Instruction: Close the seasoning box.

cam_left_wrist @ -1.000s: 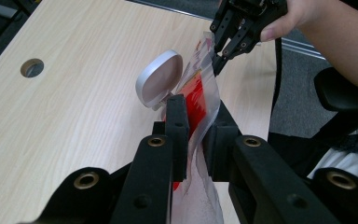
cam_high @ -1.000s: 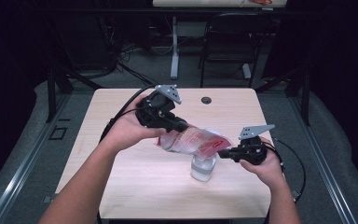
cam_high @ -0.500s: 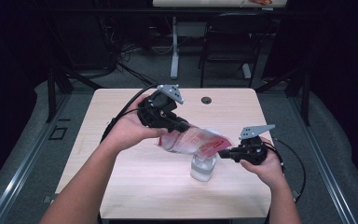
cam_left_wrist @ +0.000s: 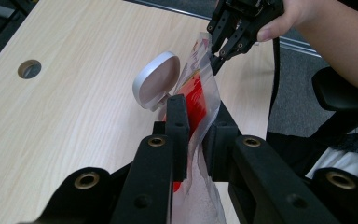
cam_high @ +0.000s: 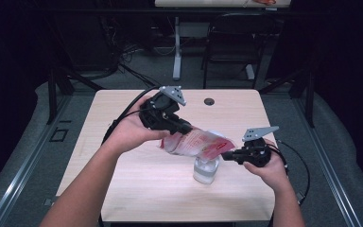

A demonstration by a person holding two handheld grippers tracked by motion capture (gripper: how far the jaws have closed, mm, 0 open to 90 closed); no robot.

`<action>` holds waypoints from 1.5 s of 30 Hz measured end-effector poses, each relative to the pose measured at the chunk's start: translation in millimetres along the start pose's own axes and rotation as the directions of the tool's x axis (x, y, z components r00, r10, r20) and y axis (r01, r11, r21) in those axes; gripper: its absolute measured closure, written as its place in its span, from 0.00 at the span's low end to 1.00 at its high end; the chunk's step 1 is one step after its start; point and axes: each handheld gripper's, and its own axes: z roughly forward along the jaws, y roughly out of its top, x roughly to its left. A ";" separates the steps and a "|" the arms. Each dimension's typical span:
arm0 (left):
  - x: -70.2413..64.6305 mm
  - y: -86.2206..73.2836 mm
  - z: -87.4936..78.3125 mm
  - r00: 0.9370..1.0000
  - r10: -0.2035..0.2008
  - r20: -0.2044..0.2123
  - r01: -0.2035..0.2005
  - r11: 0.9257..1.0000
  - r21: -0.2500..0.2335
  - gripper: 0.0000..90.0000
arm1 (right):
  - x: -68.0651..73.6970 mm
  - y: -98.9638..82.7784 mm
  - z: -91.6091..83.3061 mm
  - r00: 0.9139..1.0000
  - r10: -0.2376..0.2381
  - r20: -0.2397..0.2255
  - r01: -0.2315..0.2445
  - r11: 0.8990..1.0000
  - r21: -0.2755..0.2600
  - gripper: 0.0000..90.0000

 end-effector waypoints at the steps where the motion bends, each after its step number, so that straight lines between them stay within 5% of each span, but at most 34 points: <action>1: 0.0 0.0 0.3 1.000 -0.001 -0.001 0.001 1.000 -0.002 0.92 | -0.1 -0.1 -0.2 1.000 0.000 0.001 0.000 1.000 0.001 1.00; 45: -0.2 -0.7 -8.4 1.000 -0.008 -0.003 0.008 1.000 -0.016 0.91 | 6.2 4.2 -5.0 0.999 -0.024 -0.024 0.024 1.000 -0.005 0.99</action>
